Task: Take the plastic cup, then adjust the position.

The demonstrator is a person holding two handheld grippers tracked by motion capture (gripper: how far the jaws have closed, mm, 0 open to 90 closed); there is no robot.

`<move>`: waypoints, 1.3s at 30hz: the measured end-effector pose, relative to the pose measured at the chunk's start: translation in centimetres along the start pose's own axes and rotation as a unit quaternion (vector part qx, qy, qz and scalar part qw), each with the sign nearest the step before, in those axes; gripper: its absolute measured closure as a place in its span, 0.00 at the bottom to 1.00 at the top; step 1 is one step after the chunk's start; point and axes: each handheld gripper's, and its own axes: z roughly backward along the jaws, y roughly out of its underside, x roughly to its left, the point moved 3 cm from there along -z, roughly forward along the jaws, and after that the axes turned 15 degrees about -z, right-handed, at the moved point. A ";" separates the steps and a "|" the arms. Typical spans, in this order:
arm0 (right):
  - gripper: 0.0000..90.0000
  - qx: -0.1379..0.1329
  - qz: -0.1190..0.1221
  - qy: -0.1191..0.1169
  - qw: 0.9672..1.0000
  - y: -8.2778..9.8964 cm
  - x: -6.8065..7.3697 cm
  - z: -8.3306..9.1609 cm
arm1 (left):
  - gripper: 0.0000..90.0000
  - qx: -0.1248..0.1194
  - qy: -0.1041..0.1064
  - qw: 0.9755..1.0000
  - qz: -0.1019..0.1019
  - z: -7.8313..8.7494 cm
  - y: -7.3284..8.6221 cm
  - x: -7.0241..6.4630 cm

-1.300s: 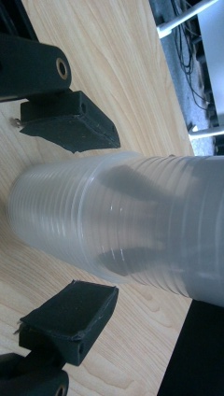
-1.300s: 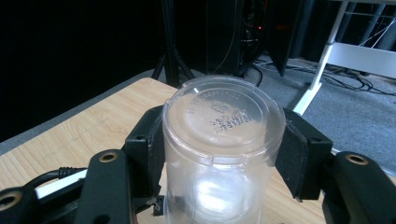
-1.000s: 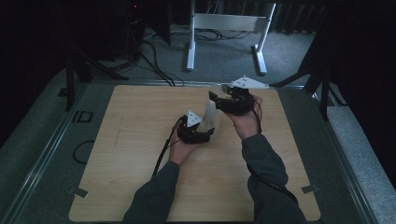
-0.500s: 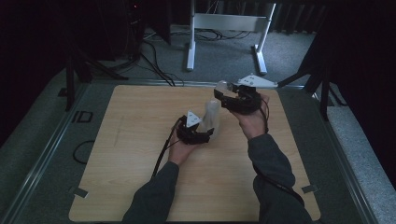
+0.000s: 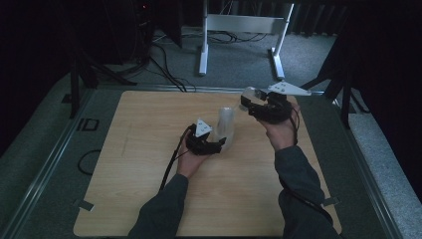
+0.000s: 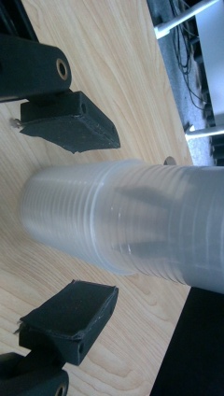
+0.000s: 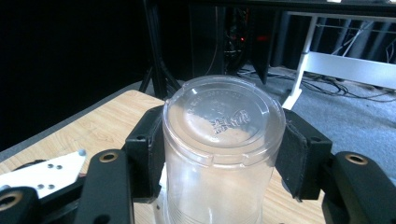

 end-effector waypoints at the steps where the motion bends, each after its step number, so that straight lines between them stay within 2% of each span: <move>1: 0.45 0.000 -0.002 0.001 1.000 0.0 -0.1 0.1 | 0.27 0.001 -0.001 1.000 0.000 0.1 0.1 0.0; 6: 0.45 0.002 -0.008 0.009 1.000 0.6 -1.1 0.8 | 0.27 0.001 0.000 1.000 -0.006 0.5 0.2 0.0; 14: 0.45 0.004 -0.014 0.024 1.000 1.2 -2.4 1.7 | 0.27 -0.007 -0.004 1.000 -0.001 1.1 0.3 0.1; 23: 0.45 0.012 -0.023 0.037 0.999 2.2 -3.5 1.9 | 0.27 -0.007 -0.004 1.000 0.000 1.4 0.6 0.1; 39: 0.45 0.042 -0.043 0.057 0.997 5.3 -5.4 2.0 | 0.27 -0.034 0.004 0.999 -0.012 2.8 -0.2 -1.2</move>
